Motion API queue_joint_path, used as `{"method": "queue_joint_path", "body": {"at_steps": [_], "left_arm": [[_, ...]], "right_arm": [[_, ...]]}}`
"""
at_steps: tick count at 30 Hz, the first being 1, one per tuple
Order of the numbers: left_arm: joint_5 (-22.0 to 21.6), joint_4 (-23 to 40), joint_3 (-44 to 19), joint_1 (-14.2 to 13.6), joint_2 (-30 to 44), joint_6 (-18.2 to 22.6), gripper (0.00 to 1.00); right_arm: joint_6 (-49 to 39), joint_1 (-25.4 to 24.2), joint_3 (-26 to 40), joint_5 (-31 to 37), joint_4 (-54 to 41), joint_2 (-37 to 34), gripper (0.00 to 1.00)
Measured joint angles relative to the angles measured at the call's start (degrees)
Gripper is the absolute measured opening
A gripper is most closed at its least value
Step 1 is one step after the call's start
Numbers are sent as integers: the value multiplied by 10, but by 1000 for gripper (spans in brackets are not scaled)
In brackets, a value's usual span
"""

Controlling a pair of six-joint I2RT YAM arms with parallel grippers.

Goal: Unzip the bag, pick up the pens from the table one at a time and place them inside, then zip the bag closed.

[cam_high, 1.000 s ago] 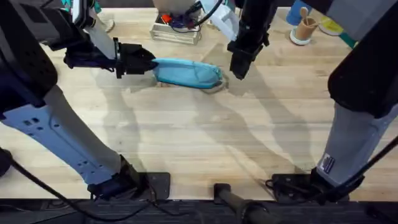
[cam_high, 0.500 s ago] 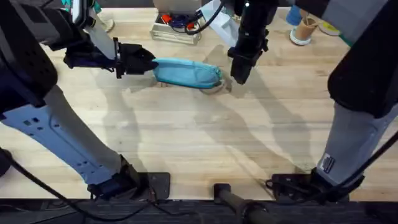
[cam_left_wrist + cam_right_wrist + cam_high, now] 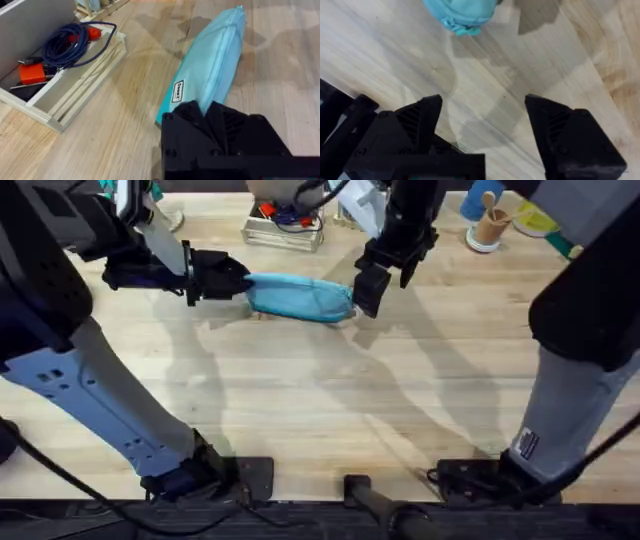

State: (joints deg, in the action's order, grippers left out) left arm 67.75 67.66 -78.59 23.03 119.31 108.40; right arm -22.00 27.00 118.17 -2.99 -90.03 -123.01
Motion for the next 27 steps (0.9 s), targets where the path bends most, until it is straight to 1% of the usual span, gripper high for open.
{"method": "queue_joint_path", "body": {"at_steps": [6,8,9,10,11,13,14,16,20,27], "left_arm": [[0,0,0,0,0,0,53],[0,-2,0,1,0,0,211],[0,-2,0,2,0,1,347],[0,-2,0,3,0,-1,502],[0,-2,0,4,0,0,606],[0,-2,0,5,0,-1,916],[0,-2,0,6,0,-2,971],[0,-2,0,6,0,-2,993],[1,-16,0,6,0,-2,995],[-1,-17,0,6,0,-2,995]], "right_arm": [[14,21,41,0,-3,42,997],[17,33,58,0,-2,61,997],[19,39,68,0,-2,70,997],[21,44,77,0,-2,77,997],[24,50,88,0,-2,85,997],[27,59,105,0,-3,96,997],[28,64,114,0,-3,101,998],[30,69,123,0,-3,108,998],[32,71,128,0,-14,112,998],[36,71,128,0,-23,112,998]]}}
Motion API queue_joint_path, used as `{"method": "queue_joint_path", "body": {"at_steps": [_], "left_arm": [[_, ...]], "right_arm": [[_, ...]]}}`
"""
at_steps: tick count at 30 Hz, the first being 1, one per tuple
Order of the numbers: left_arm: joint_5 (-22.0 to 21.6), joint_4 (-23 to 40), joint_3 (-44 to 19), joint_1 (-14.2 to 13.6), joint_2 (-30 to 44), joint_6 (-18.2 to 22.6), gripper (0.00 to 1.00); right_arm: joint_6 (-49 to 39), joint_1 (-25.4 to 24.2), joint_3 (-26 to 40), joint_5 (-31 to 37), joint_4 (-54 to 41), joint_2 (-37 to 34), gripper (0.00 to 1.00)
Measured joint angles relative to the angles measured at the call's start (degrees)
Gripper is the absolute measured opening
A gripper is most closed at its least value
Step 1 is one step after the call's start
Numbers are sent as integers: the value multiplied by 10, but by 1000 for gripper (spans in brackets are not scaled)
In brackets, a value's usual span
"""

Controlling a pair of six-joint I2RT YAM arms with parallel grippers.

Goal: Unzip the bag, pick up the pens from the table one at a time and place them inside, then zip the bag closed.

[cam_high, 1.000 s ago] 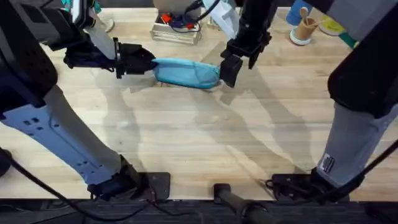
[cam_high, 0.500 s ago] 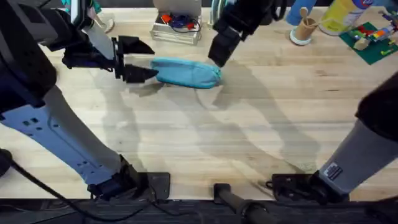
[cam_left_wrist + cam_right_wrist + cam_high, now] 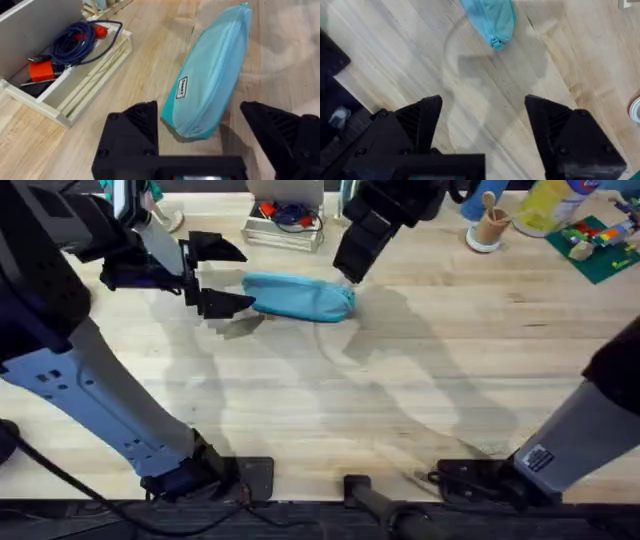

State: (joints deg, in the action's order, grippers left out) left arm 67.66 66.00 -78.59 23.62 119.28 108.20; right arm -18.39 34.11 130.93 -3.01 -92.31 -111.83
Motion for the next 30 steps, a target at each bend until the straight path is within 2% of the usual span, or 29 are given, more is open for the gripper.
{"method": "queue_joint_path", "body": {"at_steps": [4,10,14,19,24,25,26,30], "left_arm": [[-25,14,0,0,-23,0,995],[-53,70,0,1,-110,0,996],[-66,87,0,1,-153,-32,996],[-99,88,0,1,-194,-118,997],[-136,88,0,1,-261,-230,997],[-143,88,0,1,-278,-257,997],[-168,89,0,1,-327,-335,997],[-201,91,0,1,-383,-444,996]], "right_arm": [[0,0,0,0,-3,0,998],[0,12,0,0,-3,0,996],[0,19,0,0,-3,0,997],[1,19,0,0,-3,0,998],[4,19,0,0,-3,6,997],[5,19,0,0,-3,11,997],[6,19,0,0,-3,37,997],[16,19,0,0,-3,71,998]]}}
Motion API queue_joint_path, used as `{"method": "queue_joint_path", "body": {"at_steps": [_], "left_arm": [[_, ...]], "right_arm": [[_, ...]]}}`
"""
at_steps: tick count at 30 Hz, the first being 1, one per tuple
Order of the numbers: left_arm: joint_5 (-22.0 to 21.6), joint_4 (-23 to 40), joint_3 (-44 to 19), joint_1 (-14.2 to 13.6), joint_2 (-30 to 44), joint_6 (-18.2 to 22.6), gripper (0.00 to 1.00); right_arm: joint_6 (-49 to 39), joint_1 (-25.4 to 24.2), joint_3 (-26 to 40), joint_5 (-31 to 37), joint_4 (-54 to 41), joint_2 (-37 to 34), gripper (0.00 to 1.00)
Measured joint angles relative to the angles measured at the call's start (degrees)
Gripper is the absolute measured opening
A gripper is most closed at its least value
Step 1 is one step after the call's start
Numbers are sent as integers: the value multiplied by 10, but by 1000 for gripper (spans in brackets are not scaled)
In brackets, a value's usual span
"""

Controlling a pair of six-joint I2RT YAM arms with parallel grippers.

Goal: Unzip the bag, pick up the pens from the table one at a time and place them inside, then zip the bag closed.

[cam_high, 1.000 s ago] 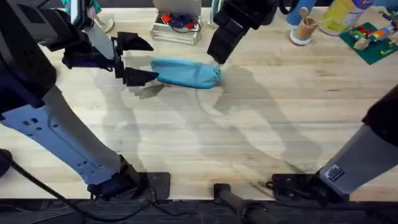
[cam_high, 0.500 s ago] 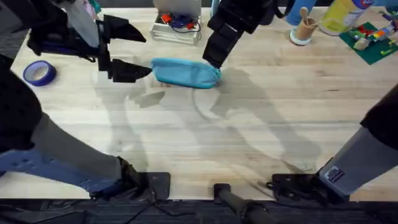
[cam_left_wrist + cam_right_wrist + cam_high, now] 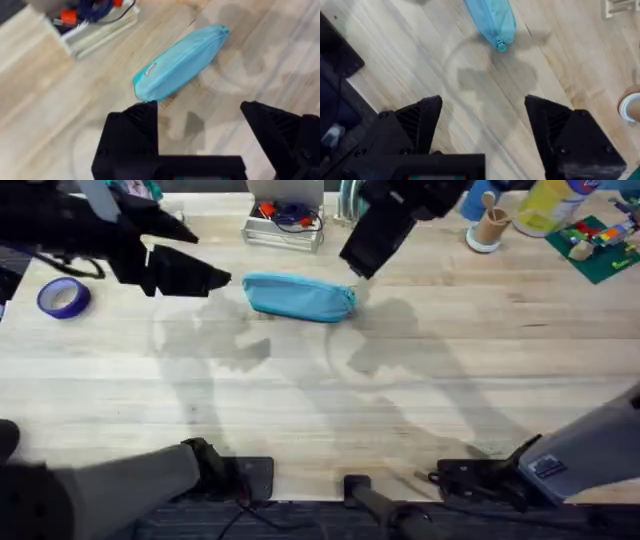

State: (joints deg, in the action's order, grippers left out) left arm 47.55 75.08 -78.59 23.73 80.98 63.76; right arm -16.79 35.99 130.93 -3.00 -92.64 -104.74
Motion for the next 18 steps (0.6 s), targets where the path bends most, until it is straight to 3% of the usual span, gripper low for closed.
{"method": "queue_joint_path", "body": {"at_steps": [5,9,13,18], "left_arm": [[-50,2,0,0,-54,-134,995],[-72,2,0,0,-83,-216,995],[-83,2,0,0,-102,-254,995],[-86,2,0,0,-104,-273,996]], "right_arm": [[18,0,1,0,0,15,997],[24,0,1,0,0,15,997],[28,0,1,0,0,15,998],[29,0,1,0,0,15,997]]}}
